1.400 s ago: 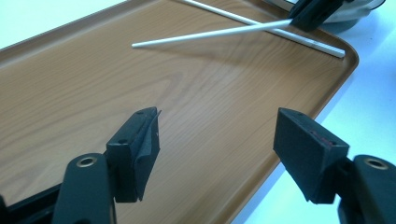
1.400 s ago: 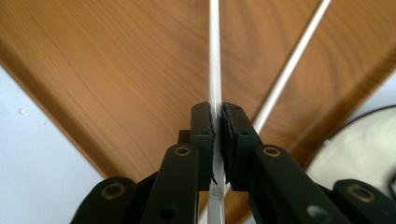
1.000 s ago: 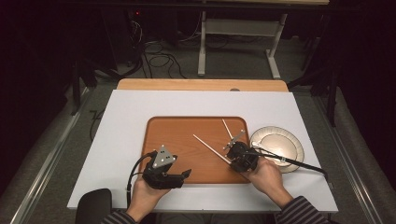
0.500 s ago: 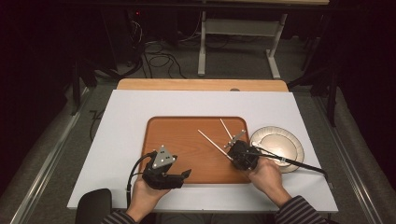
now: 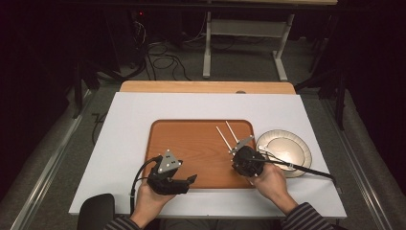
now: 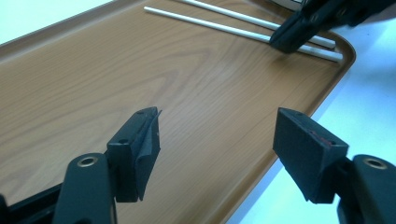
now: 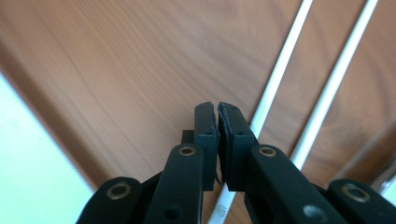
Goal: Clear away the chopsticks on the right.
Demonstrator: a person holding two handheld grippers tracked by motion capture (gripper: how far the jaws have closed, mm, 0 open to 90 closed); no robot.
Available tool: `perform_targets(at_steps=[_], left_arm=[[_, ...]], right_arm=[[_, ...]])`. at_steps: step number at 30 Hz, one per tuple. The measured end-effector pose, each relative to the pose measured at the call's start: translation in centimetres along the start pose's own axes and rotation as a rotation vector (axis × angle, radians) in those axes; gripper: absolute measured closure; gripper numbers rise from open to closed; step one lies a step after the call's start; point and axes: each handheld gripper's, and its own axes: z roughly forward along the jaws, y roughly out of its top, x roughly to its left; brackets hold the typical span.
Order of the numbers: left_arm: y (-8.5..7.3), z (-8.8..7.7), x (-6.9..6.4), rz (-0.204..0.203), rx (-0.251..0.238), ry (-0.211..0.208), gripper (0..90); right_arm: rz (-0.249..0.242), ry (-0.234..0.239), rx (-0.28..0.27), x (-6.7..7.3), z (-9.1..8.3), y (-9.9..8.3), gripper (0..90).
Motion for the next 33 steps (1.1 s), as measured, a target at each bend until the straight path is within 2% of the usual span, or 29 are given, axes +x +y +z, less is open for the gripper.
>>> perform_targets(at_steps=[3, 4, 5, 10, 11, 14, 17, 18, 20, 21, 23, 24, 26, 28, 29, 30, 33], left_arm=[[0.0, 0.0, 0.1, -0.007, -0.001, 0.001, 32.0], [0.0, 0.0, 0.1, -0.007, -0.001, 0.001, 31.9], [0.0, -0.1, 0.0, -0.004, -0.002, -0.001, 32.0], [0.0, -0.1, 0.1, -0.008, -0.004, 0.000, 32.0], [0.0, -0.1, 0.1, -0.006, -0.006, 0.000, 32.0], [0.0, -0.1, 0.1, -0.006, -0.004, 0.000, 32.0], [0.0, -0.1, 0.1, -0.010, -0.006, 0.000, 32.0], [0.0, -0.1, 0.1, -0.010, -0.006, 0.000, 32.0], [0.0, -0.1, 0.0, -0.009, -0.007, 0.001, 32.0], [0.0, -0.1, 0.0, -0.009, -0.010, 0.001, 32.0], [-0.1, -0.3, 0.0, -0.009, -0.013, 0.003, 32.0], [-0.1, -0.3, 0.0, -0.009, -0.013, 0.003, 32.0], [-0.1, -0.3, -0.1, -0.011, -0.017, 0.003, 32.0], [-0.1, -0.3, -0.1, -0.014, -0.019, 0.005, 32.0], [-0.1, -0.3, -0.1, -0.014, -0.019, 0.005, 32.0], [-0.1, -0.3, -0.2, -0.013, -0.019, 0.005, 32.0], [-0.1, -0.3, -0.2, -0.012, -0.017, 0.005, 31.9]], right_arm=[[0.015, -0.041, 0.008, -0.4, 0.3, -0.1, 89.5], [0.015, -0.041, 0.008, -0.4, 0.3, -0.1, 89.5], [0.021, -0.084, 0.019, -0.7, 0.3, -0.2, 89.6], [0.051, -0.090, 0.021, -1.6, 0.2, -0.7, 89.0], [0.075, -0.066, 0.008, -2.0, 0.1, -1.0, 85.7], [0.060, -0.072, -0.015, -1.8, -0.2, -1.2, 83.0], [0.040, -0.059, -0.093, -1.6, -1.6, -1.8, 79.3], [0.040, -0.059, -0.093, -1.6, -1.6, -1.8, 79.3], [0.044, -0.051, -0.136, -1.5, -2.8, -2.4, 76.1], [0.048, -0.039, -0.184, -1.5, -4.1, -3.3, 74.3], [0.060, -0.017, -0.224, -1.5, -5.2, -4.4, 71.4], [0.060, -0.017, -0.224, -1.5, -5.2, -4.4, 71.4], [0.074, 0.000, -0.260, -1.4, -5.9, -5.8, 68.2], [0.094, 0.008, -0.304, -1.1, -6.3, -7.9, 65.5], [0.094, 0.008, -0.304, -1.1, -6.3, -7.9, 65.5], [0.100, 0.000, -0.320, -1.1, -6.2, -9.2, 64.9], [0.080, -0.030, -0.313, -0.7, -6.2, -9.8, 63.0]])
